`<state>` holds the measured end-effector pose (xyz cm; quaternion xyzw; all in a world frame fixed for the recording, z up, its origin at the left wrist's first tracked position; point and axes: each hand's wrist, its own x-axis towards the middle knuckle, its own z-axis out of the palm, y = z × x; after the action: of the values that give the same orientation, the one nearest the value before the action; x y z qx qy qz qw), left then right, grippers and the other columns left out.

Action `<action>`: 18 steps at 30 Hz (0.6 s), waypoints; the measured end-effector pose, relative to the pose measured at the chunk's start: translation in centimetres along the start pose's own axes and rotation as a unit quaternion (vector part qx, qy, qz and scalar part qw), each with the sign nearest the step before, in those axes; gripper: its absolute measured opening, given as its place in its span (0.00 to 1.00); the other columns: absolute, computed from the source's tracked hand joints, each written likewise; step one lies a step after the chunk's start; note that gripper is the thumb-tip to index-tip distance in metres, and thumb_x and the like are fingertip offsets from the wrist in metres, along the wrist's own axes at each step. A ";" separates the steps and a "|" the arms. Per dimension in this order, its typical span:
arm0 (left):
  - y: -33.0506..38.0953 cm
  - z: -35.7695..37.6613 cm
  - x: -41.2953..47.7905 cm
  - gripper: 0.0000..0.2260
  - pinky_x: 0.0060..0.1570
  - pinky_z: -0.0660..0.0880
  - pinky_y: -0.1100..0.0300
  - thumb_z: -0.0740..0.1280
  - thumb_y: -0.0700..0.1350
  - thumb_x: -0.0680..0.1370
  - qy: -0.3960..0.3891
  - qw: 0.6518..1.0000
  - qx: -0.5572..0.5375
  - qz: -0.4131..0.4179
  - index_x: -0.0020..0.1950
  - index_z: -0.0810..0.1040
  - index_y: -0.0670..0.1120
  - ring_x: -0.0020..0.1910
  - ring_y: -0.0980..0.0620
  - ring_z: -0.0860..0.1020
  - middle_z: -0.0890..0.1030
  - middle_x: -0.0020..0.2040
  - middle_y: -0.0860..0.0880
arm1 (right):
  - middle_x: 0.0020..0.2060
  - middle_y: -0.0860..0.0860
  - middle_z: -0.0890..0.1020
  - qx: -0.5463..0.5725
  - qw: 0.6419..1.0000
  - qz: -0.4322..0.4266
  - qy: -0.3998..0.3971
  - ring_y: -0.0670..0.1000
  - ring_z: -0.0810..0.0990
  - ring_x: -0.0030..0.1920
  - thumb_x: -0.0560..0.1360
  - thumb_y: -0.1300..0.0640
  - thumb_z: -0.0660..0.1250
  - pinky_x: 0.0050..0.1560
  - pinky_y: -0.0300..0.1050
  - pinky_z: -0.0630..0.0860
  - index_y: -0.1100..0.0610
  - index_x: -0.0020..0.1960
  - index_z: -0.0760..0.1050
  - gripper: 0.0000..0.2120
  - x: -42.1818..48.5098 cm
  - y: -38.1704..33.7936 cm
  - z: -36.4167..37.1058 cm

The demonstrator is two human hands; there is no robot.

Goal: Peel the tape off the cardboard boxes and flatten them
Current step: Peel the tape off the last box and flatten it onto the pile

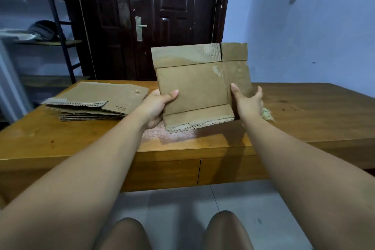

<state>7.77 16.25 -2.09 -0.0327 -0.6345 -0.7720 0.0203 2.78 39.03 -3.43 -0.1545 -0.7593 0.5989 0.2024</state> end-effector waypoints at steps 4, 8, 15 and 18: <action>1.1 -1.4 -0.1 0.07 0.31 0.80 0.60 0.65 0.44 0.79 0.059 0.997 0.003 0.040 0.56 0.76 0.45 0.40 0.52 0.82 0.82 0.46 0.47 | 0.63 0.53 0.77 0.116 0.989 0.039 -0.079 0.55 0.76 0.62 0.72 0.46 0.72 0.66 0.53 0.71 0.57 0.68 0.69 0.29 0.5 0.2 -0.7; 1.7 -2.9 0.0 0.08 0.34 0.80 0.57 0.66 0.50 0.78 0.100 0.995 -0.025 0.016 0.48 0.79 0.46 0.36 0.52 0.83 0.84 0.38 0.48 | 0.57 0.54 0.80 0.147 0.981 0.052 -0.116 0.55 0.79 0.55 0.76 0.53 0.69 0.61 0.53 0.76 0.57 0.59 0.73 0.14 -0.3 0.0 0.0; 0.4 -5.5 -0.7 0.03 0.40 0.82 0.58 0.64 0.38 0.79 0.098 0.992 -0.070 -0.022 0.52 0.75 0.43 0.41 0.49 0.84 0.81 0.52 0.44 | 0.52 0.49 0.77 0.177 0.974 0.066 -0.126 0.52 0.76 0.55 0.79 0.52 0.64 0.63 0.53 0.72 0.55 0.54 0.69 0.09 -1.9 -0.2 1.4; 0.3 -6.5 -0.7 0.04 0.37 0.80 0.62 0.62 0.38 0.80 0.176 0.981 -0.085 0.011 0.50 0.75 0.45 0.39 0.53 0.81 0.80 0.49 0.47 | 0.61 0.53 0.78 0.150 0.973 0.058 -0.167 0.56 0.77 0.60 0.76 0.45 0.66 0.63 0.58 0.73 0.54 0.64 0.70 0.21 -2.0 0.5 3.2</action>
<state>8.37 9.83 -3.05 0.0953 -0.5525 -0.8166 0.1372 2.97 35.52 -4.83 -0.0643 -0.6738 0.7339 0.0581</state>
